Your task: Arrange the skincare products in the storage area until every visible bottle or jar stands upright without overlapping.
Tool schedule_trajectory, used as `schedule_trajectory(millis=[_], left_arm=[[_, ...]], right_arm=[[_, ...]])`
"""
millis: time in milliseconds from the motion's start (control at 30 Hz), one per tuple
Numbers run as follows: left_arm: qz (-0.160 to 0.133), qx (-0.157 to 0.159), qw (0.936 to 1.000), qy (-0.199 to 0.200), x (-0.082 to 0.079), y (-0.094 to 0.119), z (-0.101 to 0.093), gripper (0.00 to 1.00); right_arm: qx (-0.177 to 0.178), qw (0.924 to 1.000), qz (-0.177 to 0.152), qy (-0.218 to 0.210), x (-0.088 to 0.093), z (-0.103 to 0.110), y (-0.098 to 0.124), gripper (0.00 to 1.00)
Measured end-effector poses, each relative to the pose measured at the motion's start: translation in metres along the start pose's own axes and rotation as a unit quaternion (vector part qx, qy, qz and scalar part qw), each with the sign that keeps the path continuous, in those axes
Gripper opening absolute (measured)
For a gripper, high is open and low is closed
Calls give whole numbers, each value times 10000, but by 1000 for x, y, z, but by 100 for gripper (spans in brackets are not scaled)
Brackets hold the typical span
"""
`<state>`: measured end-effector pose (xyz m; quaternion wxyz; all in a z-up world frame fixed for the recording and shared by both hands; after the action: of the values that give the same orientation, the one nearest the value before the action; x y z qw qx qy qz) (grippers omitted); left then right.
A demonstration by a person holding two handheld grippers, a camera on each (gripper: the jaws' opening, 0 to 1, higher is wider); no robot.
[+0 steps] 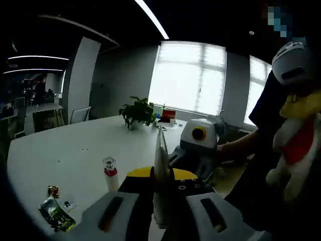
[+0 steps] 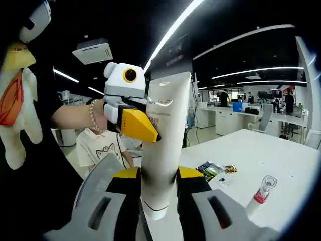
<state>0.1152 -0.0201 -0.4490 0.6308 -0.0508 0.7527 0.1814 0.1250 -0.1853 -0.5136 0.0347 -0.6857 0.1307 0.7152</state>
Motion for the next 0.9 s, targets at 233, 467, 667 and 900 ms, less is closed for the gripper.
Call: schedule_trajectory(millis=[233,467,667,900], left_arm=[[-91,593,9982,-89,-8,-10,-4,5],[204,700,9970,-269,-2,-13,-1,6],[503,630,9952,-557,0,-16,1,10],[819,608,9902,-950,0,-20,8,13]], right_arm=[[-616,9978,-148,-215,-4,-4,4,28],[-680,9976,85,-18,1,-4,1,20],[-632,9975,270,145,9,-10,1,17],[-579,9976,348,167,14,-17,-2,16]])
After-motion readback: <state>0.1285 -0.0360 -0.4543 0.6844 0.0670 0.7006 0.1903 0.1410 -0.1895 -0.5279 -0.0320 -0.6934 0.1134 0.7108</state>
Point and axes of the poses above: the point that each gripper's makers call its tool centre point, and the gripper's own axes: y roughly backward along the fingers, z roughly to its left, x roughly out of its underside, the point moved 10 cm from there along y, roughly backward along the fingers
